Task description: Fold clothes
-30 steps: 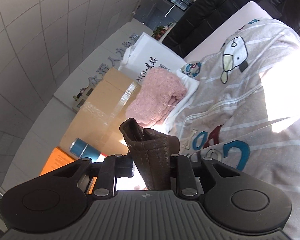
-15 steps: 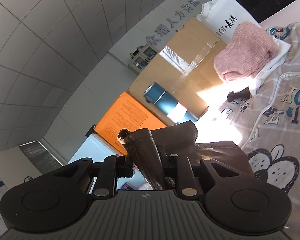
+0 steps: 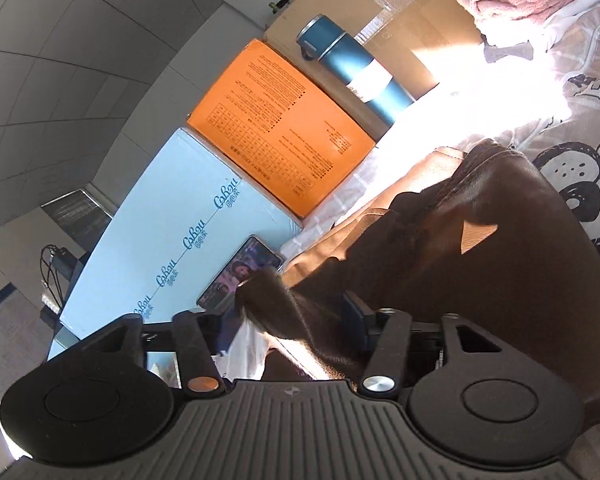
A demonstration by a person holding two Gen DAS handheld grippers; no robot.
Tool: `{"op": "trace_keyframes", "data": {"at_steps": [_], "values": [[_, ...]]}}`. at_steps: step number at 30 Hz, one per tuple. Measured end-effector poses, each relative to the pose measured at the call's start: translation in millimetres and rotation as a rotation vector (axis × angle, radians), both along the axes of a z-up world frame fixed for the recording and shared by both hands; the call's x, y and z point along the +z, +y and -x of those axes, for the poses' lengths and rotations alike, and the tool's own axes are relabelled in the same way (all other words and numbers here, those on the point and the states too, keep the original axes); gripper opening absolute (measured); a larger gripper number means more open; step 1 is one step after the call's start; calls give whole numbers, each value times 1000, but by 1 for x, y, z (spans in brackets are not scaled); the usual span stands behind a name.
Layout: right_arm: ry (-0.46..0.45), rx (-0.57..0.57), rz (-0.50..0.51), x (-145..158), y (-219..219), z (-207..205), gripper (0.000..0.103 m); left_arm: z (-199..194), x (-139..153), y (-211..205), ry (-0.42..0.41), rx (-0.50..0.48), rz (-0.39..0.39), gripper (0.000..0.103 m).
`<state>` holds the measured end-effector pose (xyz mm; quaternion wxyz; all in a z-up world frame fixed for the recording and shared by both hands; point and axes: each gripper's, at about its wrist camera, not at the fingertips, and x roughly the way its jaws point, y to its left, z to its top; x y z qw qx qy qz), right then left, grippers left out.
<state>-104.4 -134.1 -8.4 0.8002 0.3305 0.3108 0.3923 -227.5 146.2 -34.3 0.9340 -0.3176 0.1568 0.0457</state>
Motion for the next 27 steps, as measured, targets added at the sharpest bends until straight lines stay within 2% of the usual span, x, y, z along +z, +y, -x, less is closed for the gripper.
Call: {"op": "trace_keyframes", "data": {"at_steps": [1,3,7,10,14,18,23,25,27], "values": [[0,12,-14,0,-2,4,76,2,1,1,-11,15,3,86],[0,27,-29,0,-7,13,81,5,3,3,-36,34,4,86],[-14,-16,-12,10,-27,35,83,11,8,0,-97,22,-7,86],[-56,-71,17,22,-49,48,87,15,11,-7,-144,8,-37,87],[-111,-137,45,31,-77,49,94,14,11,-9,-161,-4,-51,89],[-164,-173,117,30,-94,25,101,10,10,-9,-154,-27,-54,91],[-234,-258,305,20,-99,-25,102,0,17,-22,-93,-97,-34,91],[-228,-233,315,15,-95,-45,102,-5,23,-31,-72,-125,-40,95],[-236,-184,292,14,-87,-59,102,-15,28,-39,-25,-137,-83,97]]}}
